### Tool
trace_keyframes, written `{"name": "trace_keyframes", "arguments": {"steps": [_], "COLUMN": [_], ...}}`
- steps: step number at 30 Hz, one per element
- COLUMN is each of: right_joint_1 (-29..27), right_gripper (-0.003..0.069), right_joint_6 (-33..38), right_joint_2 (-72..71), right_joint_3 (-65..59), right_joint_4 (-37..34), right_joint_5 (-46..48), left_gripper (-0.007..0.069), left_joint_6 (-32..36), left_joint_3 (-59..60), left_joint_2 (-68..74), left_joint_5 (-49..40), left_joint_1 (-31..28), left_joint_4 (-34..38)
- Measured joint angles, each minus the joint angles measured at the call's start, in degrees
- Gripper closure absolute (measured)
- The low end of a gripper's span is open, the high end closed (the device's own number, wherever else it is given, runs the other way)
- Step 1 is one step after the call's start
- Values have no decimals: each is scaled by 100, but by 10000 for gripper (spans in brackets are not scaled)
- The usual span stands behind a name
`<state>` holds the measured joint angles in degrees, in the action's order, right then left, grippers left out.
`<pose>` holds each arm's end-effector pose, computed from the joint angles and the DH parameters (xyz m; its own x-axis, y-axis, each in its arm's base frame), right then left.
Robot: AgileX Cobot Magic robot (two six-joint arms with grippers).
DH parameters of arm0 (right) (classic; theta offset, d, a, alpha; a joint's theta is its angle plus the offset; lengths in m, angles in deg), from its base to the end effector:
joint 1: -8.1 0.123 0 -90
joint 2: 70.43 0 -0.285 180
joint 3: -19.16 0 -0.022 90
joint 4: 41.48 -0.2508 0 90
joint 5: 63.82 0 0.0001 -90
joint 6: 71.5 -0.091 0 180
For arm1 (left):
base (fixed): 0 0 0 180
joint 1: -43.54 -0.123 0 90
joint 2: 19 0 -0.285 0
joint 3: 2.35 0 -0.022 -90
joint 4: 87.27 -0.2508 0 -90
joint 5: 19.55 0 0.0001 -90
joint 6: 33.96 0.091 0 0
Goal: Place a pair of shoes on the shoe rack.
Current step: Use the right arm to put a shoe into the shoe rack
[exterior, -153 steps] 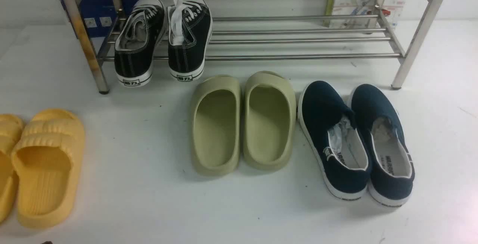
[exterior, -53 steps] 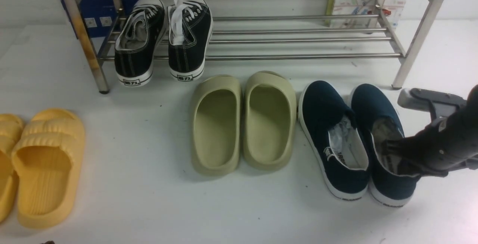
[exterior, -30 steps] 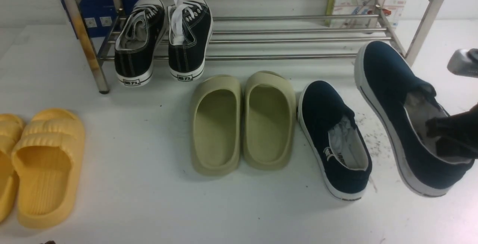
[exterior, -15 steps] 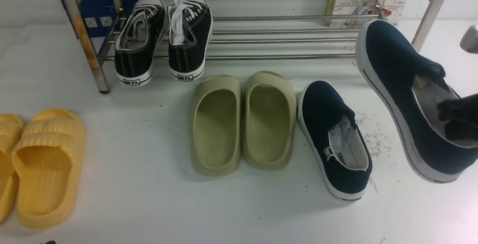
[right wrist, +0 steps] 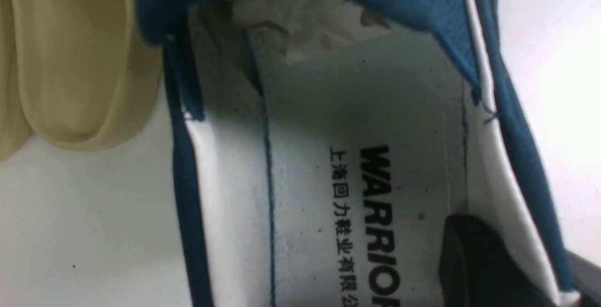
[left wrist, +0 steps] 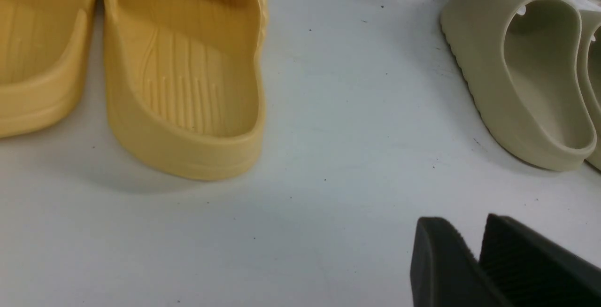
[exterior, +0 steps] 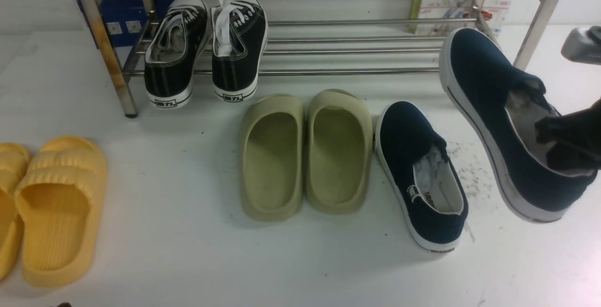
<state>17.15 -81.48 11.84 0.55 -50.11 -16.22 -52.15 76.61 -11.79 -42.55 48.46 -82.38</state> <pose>0.2549 0.0508 0.3028 -0.8655 0.1366 -0.4820 0.0228 0.9719 0.2344 0.0515 -0.0075 0.1676 -0.3459 -0.3572 -0.8676 -0.0177 0.9270 -0.3746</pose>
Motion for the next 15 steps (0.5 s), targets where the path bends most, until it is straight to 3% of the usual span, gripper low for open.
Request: {"name": "trace_keyframes", "arguments": {"steps": [15], "right_joint_1": [0], "right_gripper": [606], "right_joint_6": [0], "right_joint_2": [288], "right_joint_3": [21], "right_joint_4": [-115], "right_joint_5": [-347], "left_gripper": [459], "left_joint_6": [0], "left_joint_3": [0], "left_joint_2": [0], "left_joint_5": [0], "left_joint_1": [0], "left_joint_4": [0]}}
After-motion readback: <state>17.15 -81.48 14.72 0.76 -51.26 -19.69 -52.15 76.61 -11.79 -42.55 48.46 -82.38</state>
